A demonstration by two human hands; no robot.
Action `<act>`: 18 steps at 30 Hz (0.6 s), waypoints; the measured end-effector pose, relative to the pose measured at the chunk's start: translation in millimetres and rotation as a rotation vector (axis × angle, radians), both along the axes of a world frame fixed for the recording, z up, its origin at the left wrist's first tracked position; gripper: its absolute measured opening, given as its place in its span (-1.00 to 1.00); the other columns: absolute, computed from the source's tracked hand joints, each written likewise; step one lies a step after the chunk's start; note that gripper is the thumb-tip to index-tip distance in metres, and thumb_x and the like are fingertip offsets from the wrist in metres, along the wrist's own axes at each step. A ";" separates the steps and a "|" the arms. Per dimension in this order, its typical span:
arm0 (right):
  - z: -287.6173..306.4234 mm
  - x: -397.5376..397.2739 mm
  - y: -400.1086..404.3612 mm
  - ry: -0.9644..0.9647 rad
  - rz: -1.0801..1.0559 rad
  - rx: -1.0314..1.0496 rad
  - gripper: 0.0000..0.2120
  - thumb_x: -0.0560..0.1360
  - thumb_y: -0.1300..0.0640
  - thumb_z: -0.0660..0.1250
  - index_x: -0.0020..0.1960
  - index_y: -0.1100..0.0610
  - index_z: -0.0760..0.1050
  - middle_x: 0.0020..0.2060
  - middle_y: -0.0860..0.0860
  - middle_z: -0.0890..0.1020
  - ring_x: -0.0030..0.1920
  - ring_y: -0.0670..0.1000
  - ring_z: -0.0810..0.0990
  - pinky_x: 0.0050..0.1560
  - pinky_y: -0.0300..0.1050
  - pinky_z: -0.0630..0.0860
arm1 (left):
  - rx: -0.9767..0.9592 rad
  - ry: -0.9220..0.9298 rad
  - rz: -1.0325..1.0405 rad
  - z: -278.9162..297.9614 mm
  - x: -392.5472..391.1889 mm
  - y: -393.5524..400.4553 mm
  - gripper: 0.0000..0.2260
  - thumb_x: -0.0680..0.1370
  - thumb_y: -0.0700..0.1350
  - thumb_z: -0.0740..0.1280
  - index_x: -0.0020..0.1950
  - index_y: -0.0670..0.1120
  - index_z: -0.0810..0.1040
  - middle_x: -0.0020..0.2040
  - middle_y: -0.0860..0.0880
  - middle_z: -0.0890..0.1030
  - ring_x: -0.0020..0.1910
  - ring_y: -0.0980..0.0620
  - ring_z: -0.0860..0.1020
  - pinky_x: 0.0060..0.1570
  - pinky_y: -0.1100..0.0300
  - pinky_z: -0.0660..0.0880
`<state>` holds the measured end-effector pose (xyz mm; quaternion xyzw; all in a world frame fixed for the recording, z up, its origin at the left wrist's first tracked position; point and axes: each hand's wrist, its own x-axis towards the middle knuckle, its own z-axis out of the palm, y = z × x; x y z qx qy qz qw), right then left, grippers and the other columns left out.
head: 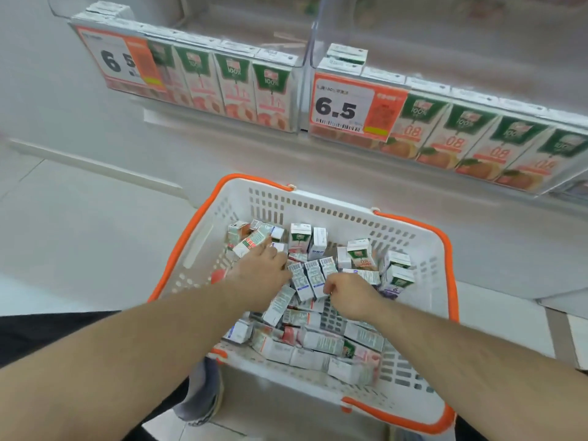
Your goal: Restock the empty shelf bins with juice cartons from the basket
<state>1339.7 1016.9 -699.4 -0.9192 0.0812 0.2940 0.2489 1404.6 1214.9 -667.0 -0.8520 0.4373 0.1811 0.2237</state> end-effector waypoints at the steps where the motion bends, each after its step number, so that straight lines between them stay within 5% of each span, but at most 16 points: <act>1: -6.8 -3.1 1.8 0.028 0.036 -0.024 -0.71 0.49 0.31 0.19 0.11 0.12 0.56 0.11 0.09 0.61 0.07 0.12 0.56 0.03 -0.04 0.54 | 0.028 -0.038 -0.086 -8.8 -2.0 -0.4 -0.43 0.47 -0.10 0.38 0.46 0.00 0.30 0.45 -0.16 0.27 0.42 -0.19 0.25 0.40 -0.17 0.20; 6: -31.5 -5.2 13.2 -0.013 0.117 -0.093 -0.69 0.45 0.25 0.23 0.17 0.12 0.52 0.12 0.11 0.56 0.10 0.15 0.54 0.03 -0.02 0.53 | 0.132 -0.087 -0.173 -41.8 -0.6 -9.3 -0.35 0.49 -0.14 0.41 0.50 -0.09 0.19 0.49 -0.18 0.28 0.52 -0.21 0.09 0.47 -0.22 -0.03; 12: -40.7 15.4 12.3 -0.233 0.391 -0.247 -0.41 0.40 0.16 0.34 0.41 0.12 0.31 0.32 0.06 0.39 0.31 0.11 0.33 0.34 0.01 0.28 | -0.002 -0.012 -0.232 -27.4 35.8 -6.6 -0.64 0.46 -0.19 0.37 0.25 -0.02 0.49 0.19 -0.01 0.57 0.25 -0.05 0.43 0.44 -0.05 0.12; 15: -48.2 25.4 23.0 -0.228 0.565 -0.368 -0.15 0.39 0.05 0.38 0.56 0.13 0.02 0.53 0.11 0.10 0.44 0.19 0.15 0.43 0.13 0.12 | -0.227 0.216 0.034 3.5 61.6 9.3 -0.60 0.43 -0.11 0.41 0.25 0.06 0.48 0.14 0.10 0.54 0.15 0.04 0.50 0.13 0.20 0.39; 18: -53.9 37.3 40.7 -0.211 0.651 -0.417 -0.07 0.43 0.05 0.40 0.58 0.15 -0.11 0.57 0.14 0.01 0.50 0.24 0.05 0.47 0.21 0.04 | -0.435 0.390 0.274 39.6 78.9 23.6 -0.64 0.40 -0.10 0.49 0.17 -0.01 0.51 -0.01 0.12 0.52 -0.06 0.14 0.48 -0.14 0.48 0.34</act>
